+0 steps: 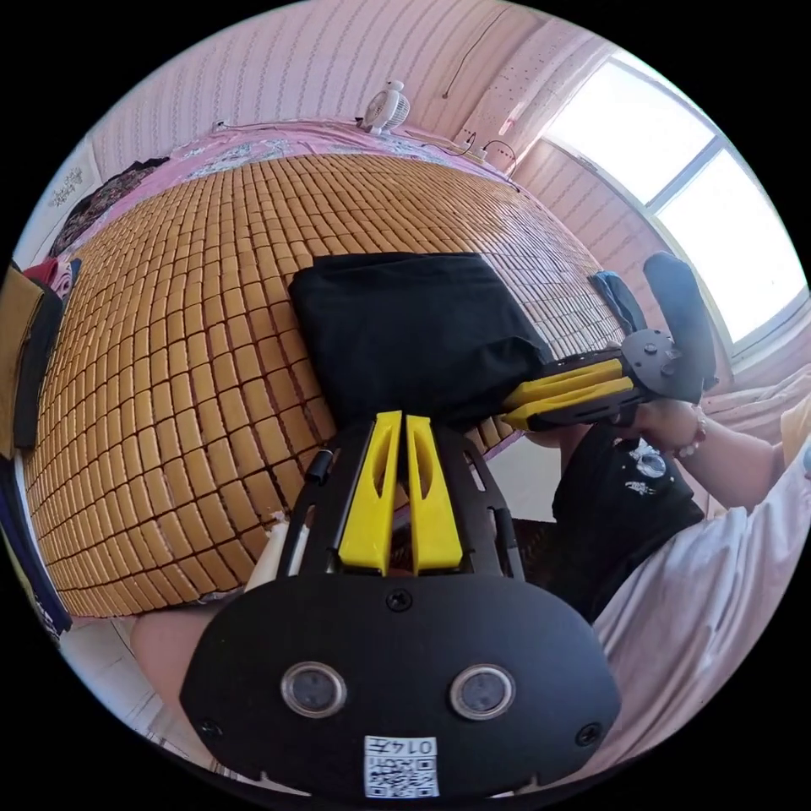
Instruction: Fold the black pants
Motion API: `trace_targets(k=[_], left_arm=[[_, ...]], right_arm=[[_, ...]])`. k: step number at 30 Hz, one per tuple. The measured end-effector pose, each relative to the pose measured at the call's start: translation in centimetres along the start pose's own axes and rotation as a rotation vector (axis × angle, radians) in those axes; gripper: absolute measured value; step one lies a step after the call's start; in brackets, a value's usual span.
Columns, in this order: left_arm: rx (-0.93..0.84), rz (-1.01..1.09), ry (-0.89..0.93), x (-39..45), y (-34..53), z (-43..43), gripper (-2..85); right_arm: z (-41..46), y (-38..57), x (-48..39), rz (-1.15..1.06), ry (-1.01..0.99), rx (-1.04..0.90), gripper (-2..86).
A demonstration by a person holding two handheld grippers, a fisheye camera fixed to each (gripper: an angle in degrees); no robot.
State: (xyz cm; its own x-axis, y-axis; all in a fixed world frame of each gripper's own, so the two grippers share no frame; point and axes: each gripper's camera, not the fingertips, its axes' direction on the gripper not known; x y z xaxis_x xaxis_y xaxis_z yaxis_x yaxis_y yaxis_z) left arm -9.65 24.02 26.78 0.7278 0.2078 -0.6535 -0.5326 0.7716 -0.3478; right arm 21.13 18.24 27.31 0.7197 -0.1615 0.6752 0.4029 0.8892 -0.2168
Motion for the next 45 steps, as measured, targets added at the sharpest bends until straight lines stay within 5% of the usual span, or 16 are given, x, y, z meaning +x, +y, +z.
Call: trace_targets(k=[7, 13, 22, 29, 33, 40, 45], left_arm=[[0.072, 0.133, -0.131, 0.3, 0.2, -3.7, 3.4], [0.054, 0.133, -0.063, -2.2, -0.1, -3.2, 9.1], [-0.023, 0.215, -0.024, -2.2, -1.6, -1.4, 5.3], [-0.008, 0.256, -0.075, -0.9, -1.3, -3.0, -0.5], [0.004, 0.258, -0.076, -0.6, -1.5, -3.3, -0.7], [-0.01, 0.119, -0.046, -1.7, -1.7, -1.6, -0.8], [-0.048, 0.063, 0.017, -2.1, -2.0, -0.3, -0.8]], right_arm=[[-4.7, -1.6, -0.4, 0.001, 0.108, 0.213, 6.3], [-0.7, -3.9, -0.3, -0.034, 0.051, 0.068, 8.8], [0.6, -2.9, -5.0, -0.254, 0.01, -0.065, 2.0], [-2.0, -5.6, -4.3, -0.177, 0.086, 0.1, 5.3], [0.0, -7.4, -3.6, -0.201, 0.063, -0.045, 4.3], [-0.4, -3.6, -9.3, -0.451, 0.31, -0.047, -0.6], [0.5, -1.8, -9.6, -0.425, 0.37, -0.061, 1.5]])
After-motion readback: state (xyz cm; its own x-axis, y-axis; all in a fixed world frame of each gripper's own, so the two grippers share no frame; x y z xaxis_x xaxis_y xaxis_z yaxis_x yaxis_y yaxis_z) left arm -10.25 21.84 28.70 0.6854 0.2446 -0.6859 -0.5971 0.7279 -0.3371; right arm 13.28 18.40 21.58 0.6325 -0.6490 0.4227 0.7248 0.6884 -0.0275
